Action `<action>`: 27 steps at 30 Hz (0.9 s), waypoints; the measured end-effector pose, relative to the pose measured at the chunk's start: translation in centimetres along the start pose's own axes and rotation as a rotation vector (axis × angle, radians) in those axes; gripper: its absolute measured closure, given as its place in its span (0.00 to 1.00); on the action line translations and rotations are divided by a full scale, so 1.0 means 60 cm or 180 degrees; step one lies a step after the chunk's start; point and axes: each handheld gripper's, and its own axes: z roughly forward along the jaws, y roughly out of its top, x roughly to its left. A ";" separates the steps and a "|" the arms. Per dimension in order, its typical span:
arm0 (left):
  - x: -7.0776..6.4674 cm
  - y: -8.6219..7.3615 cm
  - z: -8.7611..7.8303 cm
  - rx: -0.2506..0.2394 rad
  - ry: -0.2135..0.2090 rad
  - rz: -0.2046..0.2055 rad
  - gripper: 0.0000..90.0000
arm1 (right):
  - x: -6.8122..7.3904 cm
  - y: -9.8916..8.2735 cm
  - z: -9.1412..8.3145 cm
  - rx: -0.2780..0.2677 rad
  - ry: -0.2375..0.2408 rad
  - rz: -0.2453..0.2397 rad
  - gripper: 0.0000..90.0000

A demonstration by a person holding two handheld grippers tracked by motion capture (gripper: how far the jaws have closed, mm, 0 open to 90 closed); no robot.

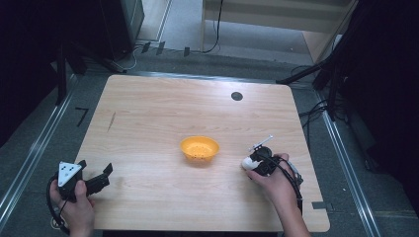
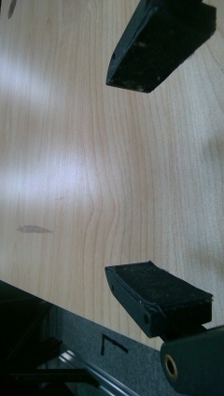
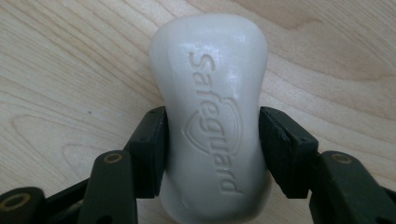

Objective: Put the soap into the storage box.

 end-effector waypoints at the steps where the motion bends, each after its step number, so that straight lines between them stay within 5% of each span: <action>1: 0.000 0.000 0.000 0.0001 0.0000 0.0000 0.10 | 0.000 0.000 0.000 0.0000 0.0008 -0.0001 0.51; 15: 0.000 0.000 0.000 0.0008 0.0002 -0.0001 0.10 | -0.006 -0.004 0.000 -0.0091 0.0121 -0.0070 0.53; 27: 0.001 0.000 0.000 0.0014 -0.0002 -0.0005 0.10 | -0.008 0.000 -0.012 -0.0238 0.0102 -0.0411 0.55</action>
